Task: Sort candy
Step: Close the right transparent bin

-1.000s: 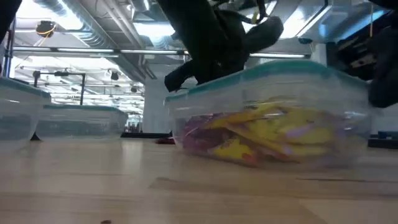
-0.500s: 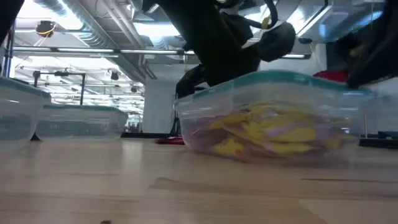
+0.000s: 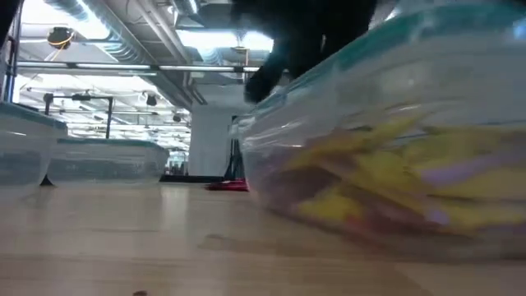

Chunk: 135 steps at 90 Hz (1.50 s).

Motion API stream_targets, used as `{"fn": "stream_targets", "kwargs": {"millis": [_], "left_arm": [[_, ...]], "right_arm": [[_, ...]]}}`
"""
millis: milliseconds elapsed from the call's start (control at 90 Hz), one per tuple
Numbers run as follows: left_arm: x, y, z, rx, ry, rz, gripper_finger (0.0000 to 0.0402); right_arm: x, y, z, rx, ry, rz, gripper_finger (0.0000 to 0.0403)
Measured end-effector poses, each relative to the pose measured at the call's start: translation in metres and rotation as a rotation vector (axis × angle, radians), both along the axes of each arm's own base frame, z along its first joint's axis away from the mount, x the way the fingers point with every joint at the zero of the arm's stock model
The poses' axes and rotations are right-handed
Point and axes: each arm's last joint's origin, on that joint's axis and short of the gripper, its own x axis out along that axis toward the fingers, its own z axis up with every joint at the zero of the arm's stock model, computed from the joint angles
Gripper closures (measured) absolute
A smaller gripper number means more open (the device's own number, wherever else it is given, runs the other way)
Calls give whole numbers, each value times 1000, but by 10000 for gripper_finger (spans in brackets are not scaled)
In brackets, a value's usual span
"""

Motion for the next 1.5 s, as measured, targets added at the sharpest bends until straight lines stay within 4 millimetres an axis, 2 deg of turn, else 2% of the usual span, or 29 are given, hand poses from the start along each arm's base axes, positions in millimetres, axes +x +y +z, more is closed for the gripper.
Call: {"fn": "stream_targets", "kwargs": {"millis": [133,300,411,556,633,789,956,1111,1211,1311,1411,1500], "left_arm": [[-10,-17,29,79,-67,2,402],[-28,-29,40,167,-61,41,402],[-39,-34,35,173,-22,87,402],[-55,-35,21,104,60,177,402],[-64,-35,17,84,93,224,402],[-74,-36,13,53,97,285,402],[-76,-36,10,45,78,308,402],[-76,-36,10,45,77,310,402],[-76,-36,10,44,77,311,402],[-75,-35,10,45,77,313,402],[-74,-33,10,40,74,320,402],[-73,-33,10,37,71,322,402]], "right_arm": [[25,-13,-6,84,28,51,403],[52,-26,-26,180,129,210,403],[56,-34,-41,177,221,208,403],[42,-41,-48,151,381,67,403],[24,-44,-46,126,487,-29,403],[-19,-42,-33,47,570,-147,403],[-64,-51,-13,51,607,-316,403],[-95,-61,0,46,492,-525,403],[-100,-62,4,96,281,-633,403],[-90,-52,4,102,82,-591,403],[-79,-43,2,56,71,-510,403],[-69,-36,-5,28,174,-430,403]]}}
